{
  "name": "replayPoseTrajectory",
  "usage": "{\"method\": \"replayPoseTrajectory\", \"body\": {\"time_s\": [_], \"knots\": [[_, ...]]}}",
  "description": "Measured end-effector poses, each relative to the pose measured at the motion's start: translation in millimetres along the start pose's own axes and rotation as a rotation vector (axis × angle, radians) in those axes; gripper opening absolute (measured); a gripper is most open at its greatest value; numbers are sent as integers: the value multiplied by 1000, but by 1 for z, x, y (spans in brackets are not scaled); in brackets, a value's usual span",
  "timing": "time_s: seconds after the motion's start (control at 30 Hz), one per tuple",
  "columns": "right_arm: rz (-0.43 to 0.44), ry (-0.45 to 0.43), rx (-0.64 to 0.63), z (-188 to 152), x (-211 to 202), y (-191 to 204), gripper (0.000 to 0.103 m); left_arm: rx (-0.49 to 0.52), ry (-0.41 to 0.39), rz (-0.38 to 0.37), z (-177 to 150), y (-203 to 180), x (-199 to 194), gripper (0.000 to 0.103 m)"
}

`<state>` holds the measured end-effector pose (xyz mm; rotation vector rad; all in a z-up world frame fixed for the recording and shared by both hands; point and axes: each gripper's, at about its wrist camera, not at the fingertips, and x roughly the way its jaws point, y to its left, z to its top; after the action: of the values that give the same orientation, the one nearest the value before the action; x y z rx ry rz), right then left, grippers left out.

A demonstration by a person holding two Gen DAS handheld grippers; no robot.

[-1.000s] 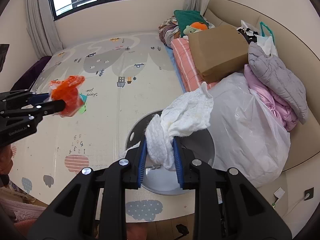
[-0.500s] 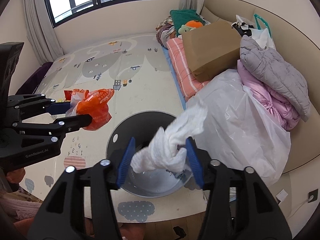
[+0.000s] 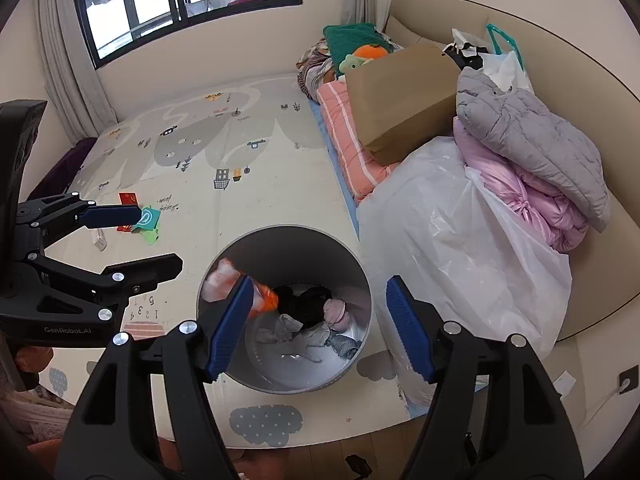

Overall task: Collect trash
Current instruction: 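Carry to the grey bin, right tool drops tissue while left tool lowers orange bag inside, then move both open tools back over the trash pile on the mat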

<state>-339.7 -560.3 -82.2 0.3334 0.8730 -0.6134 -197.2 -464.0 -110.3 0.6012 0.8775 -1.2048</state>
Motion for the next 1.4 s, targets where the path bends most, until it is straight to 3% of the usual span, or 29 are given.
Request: {"method": "replayPoseTrajectory", "body": {"time_s": [0.33,0.6,0.97,1.2,1.4], "knots": [[37,-4,-58,8,6,23,68,-70,-20,61,-13,26,-16,78],[152,-2,-208,32,25,97,68,-264,-30,180,-49,94,-43,78],[297,-1,-396,64,67,279,68,-552,-15,376,-151,253,-103,78],[329,11,-419,77,111,415,72,-649,17,482,-212,380,-134,78],[345,16,-453,87,164,519,72,-712,34,512,-247,477,-131,78]]}}
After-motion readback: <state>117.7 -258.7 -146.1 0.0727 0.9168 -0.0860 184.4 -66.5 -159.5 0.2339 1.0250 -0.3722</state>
